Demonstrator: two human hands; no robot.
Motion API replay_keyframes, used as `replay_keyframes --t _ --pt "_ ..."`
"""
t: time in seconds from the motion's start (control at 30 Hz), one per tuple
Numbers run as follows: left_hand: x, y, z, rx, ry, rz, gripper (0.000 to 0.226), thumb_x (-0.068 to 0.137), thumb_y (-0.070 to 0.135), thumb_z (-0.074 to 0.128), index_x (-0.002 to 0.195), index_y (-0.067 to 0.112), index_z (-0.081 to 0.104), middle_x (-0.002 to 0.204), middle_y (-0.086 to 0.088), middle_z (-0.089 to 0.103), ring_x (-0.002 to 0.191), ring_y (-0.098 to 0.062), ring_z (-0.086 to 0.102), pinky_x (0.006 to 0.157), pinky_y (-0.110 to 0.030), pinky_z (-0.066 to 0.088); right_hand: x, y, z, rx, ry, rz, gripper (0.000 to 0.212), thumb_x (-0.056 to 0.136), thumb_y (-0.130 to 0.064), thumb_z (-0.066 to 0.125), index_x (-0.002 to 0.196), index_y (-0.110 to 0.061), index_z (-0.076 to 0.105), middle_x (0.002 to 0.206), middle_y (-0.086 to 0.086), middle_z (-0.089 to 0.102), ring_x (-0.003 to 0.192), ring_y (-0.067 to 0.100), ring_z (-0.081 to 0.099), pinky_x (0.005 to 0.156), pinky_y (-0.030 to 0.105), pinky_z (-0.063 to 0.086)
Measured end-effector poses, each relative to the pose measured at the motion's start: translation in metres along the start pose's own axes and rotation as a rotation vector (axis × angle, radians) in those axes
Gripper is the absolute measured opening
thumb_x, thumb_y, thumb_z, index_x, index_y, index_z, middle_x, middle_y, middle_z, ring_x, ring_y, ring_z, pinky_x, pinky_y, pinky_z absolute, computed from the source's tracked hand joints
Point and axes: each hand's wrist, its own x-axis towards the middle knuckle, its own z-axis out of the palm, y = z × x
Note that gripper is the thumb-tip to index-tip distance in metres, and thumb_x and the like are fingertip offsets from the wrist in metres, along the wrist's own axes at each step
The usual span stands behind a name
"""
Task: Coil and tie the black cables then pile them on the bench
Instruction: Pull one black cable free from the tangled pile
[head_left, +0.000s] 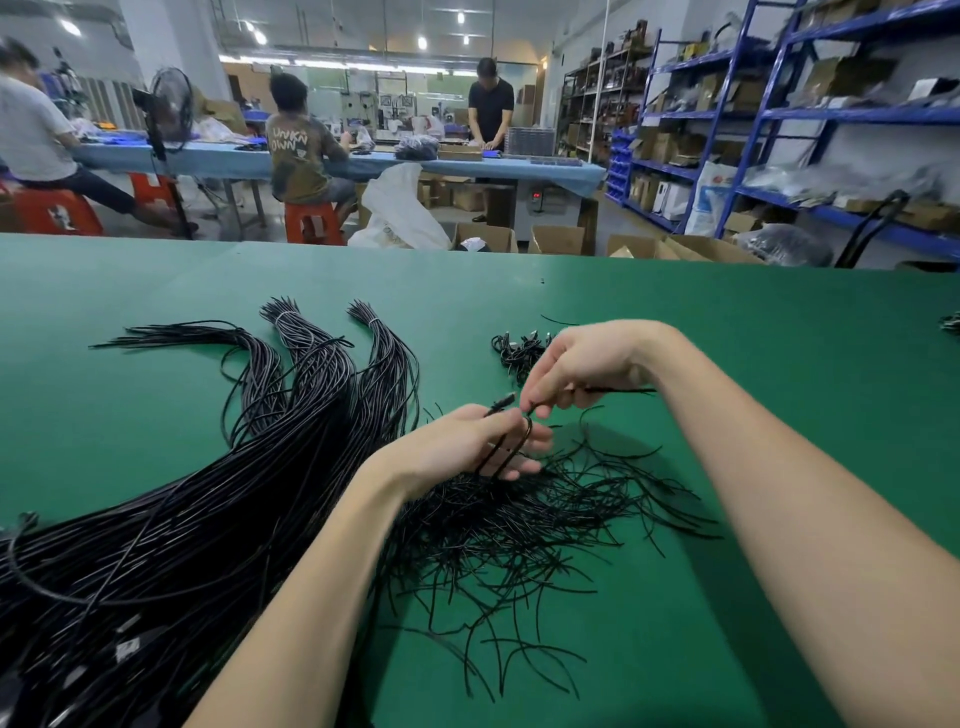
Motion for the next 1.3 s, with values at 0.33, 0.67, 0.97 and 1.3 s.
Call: replay_keyframes --t 0.33,0.67,0.97,1.3 --pt "0.01 -0.006 -0.01 -0.339 0.214 0.117 0.038 0.109 0.032 0.037 0.12 0.01 0.066 0.12 -0.001 0.073 0.103 -0.023 0.072 0.091 -0.035 0.058 -0.008 0.01 0.045 0.534 0.353 -0.16 0.009 0.102 -0.01 0.06 0.105 -0.005 0.066 0.074 0.003 0.076 0.061 0.009 0.069 0.057 0.022 0.059" --pt "0.006 0.0 -0.005 -0.407 0.17 0.105 0.041 0.11 0.03 0.034 0.132 0.005 0.058 0.126 -0.008 0.07 0.099 -0.022 0.072 0.088 -0.032 0.059 -0.012 0.034 0.09 0.762 0.498 -0.217 0.018 0.104 -0.017 0.054 0.093 -0.013 0.069 0.072 -0.002 0.068 0.049 0.003 0.052 0.049 0.02 0.044" --pt "0.005 0.001 -0.005 -0.424 0.215 0.109 0.042 0.11 0.03 0.033 0.137 0.006 0.055 0.132 -0.01 0.066 0.099 -0.022 0.071 0.089 -0.033 0.059 -0.009 0.037 0.114 0.694 0.622 -0.217 0.027 0.106 -0.022 0.051 0.1 -0.024 0.077 0.067 -0.011 0.066 0.06 0.004 0.053 0.06 0.023 0.048" --pt "0.006 0.005 -0.002 -0.502 0.199 0.158 0.044 0.11 0.031 0.028 0.137 0.005 0.053 0.13 -0.015 0.067 0.114 -0.025 0.068 0.096 -0.036 0.056 -0.011 0.044 0.117 0.516 0.746 -0.205 0.003 0.09 -0.019 0.078 0.088 -0.021 0.077 0.072 0.001 0.078 0.067 0.015 0.074 0.072 0.031 0.063"
